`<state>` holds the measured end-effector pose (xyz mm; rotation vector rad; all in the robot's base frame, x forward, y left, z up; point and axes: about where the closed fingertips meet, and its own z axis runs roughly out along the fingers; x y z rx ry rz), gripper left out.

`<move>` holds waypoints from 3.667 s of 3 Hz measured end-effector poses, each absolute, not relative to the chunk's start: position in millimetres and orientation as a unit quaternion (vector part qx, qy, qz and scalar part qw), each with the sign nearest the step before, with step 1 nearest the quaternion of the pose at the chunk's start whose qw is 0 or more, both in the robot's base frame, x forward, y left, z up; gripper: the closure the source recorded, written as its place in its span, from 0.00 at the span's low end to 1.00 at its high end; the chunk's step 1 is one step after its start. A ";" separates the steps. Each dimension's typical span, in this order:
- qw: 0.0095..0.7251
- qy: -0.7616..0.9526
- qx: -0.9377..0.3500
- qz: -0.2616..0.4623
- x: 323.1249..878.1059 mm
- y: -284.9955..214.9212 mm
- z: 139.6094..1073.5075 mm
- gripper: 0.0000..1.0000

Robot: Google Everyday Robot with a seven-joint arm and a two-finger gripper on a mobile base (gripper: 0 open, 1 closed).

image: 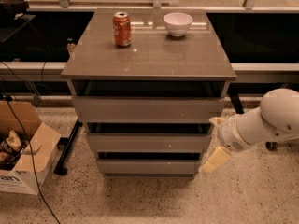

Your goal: Open bottom drawer

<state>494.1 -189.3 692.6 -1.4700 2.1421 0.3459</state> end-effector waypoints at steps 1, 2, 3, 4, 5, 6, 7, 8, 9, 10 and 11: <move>0.273 0.792 -0.524 0.153 503.1 -192.1 647.9 0.00; 0.264 0.803 -0.497 0.196 507.9 -199.0 599.8 0.00; 0.259 0.804 -0.494 0.205 506.5 -197.3 589.2 0.00; 0.268 0.808 -0.481 0.210 503.8 -198.6 571.3 0.00; 0.282 0.807 -0.472 0.214 504.2 -198.2 538.2 0.00; 0.292 0.793 -0.481 0.234 525.9 -189.7 449.9 0.00; 0.294 0.792 -0.482 0.233 526.4 -187.7 448.3 0.00; 0.306 0.786 -0.490 0.219 530.3 -170.9 435.0 0.00; 0.341 0.776 -0.494 0.193 546.5 -152.1 403.9 0.00; 0.358 0.773 -0.492 0.178 560.7 -141.0 382.3 0.00; 0.366 0.781 -0.476 0.171 577.4 -136.0 353.8 0.00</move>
Offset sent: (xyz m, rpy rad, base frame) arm 0.0177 -0.0226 -0.1508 0.2216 0.1852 -0.0884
